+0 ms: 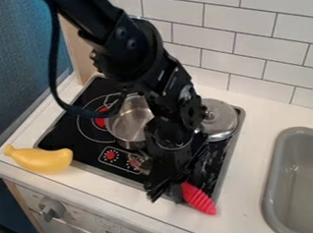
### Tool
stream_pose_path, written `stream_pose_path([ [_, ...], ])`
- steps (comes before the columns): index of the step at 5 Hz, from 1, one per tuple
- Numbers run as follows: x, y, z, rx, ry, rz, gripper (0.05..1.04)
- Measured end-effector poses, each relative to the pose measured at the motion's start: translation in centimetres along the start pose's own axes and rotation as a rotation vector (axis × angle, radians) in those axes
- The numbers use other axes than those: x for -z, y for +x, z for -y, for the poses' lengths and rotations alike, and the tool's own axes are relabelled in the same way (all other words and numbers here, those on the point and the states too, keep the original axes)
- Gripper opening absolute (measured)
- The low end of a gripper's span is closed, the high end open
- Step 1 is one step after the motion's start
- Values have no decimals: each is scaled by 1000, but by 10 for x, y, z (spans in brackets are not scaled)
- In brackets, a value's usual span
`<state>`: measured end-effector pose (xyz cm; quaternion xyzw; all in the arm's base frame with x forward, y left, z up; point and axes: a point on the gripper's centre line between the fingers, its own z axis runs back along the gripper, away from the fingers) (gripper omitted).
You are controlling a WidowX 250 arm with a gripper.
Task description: Move the fork and put it inside the pot
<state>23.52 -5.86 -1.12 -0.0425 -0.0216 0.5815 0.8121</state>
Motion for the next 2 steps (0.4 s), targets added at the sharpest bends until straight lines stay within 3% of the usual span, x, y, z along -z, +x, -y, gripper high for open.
stream_pose_path([
  [1,-8,-2,-9,-73,-13,-5,381],
  [2,-25,5,-14,-148,-15,54,381],
])
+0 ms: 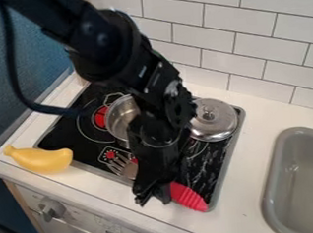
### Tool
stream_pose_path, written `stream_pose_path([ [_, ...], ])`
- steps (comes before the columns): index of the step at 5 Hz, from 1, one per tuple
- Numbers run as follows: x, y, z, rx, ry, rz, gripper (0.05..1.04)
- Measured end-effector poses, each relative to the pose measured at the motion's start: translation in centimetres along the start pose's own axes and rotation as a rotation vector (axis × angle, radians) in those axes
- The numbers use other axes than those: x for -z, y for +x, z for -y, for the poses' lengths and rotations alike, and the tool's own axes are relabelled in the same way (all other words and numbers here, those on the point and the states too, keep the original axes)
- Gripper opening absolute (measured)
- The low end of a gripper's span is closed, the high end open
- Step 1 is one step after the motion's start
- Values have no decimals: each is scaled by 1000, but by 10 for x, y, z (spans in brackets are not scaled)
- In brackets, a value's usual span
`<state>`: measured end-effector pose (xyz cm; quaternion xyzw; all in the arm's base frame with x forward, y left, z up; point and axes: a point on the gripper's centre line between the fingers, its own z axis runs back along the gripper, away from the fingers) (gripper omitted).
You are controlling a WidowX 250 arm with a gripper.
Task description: Move the fork and put it inside the pot
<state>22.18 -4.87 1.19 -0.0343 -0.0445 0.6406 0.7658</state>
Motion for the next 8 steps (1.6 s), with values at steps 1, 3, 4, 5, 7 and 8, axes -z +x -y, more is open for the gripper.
stream_pose_path([
  [1,-20,8,3,64,13,64,381],
  [3,-42,28,30,256,-25,-43,381],
  [4,-36,34,42,353,10,-145,381],
  [5,-31,39,49,402,8,-235,381],
  [7,-19,53,56,421,39,-264,381],
  [8,-15,63,57,406,41,-267,381],
])
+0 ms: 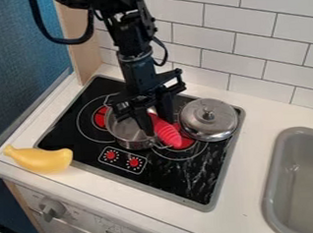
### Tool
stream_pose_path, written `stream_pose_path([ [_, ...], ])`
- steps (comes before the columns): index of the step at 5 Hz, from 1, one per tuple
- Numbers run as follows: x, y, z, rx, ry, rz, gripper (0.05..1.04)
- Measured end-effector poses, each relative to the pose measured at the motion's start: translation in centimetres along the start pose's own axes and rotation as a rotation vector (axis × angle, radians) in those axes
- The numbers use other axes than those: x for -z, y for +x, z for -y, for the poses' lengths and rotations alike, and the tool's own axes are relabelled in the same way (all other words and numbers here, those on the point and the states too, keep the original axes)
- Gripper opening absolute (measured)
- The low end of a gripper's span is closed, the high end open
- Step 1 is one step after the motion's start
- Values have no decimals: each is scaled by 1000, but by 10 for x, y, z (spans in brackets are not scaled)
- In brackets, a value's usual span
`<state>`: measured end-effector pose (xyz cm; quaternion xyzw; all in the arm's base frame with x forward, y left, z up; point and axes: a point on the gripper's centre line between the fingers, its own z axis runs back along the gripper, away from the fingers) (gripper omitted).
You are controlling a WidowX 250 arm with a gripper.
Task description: Move the fork and put it inside the pot
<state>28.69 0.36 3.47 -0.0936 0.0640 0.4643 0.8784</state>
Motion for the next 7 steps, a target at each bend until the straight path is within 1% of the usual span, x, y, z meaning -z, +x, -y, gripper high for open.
stream_pose_path([
  [1,7,5,2,8,7,-24,381],
  [3,9,2,6,25,0,-26,381],
  [4,14,1,5,25,10,-35,427],
  [5,15,1,5,16,15,-40,665],
  [6,15,1,3,2,29,-42,945],
  [7,13,2,3,19,37,-38,1003],
])
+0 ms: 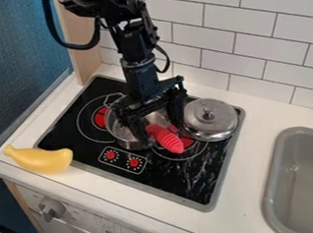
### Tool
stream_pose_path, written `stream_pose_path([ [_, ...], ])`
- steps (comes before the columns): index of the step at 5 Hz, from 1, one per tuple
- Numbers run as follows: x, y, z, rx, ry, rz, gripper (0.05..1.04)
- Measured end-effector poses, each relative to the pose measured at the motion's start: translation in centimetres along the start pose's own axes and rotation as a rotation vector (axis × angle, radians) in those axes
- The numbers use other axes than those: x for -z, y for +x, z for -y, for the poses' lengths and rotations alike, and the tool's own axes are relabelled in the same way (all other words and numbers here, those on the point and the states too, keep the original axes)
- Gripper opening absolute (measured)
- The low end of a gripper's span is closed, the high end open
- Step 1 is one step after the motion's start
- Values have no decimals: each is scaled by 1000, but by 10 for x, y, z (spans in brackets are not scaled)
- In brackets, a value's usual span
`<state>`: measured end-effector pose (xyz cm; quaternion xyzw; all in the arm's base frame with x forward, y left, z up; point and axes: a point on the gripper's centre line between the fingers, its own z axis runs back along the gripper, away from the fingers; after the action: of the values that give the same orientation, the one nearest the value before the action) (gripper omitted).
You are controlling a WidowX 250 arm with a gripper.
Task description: Move the fork and put it inside the pot
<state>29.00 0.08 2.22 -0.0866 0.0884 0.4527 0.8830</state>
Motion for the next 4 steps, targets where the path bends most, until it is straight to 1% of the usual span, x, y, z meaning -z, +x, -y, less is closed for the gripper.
stream_pose_path([
  [1,-15,0,-4,46,68,72,999],
  [2,-29,-9,0,205,161,166,999],
  [3,-48,-16,1,367,203,270,999],
  [4,-64,-35,2,478,189,332,999],
])
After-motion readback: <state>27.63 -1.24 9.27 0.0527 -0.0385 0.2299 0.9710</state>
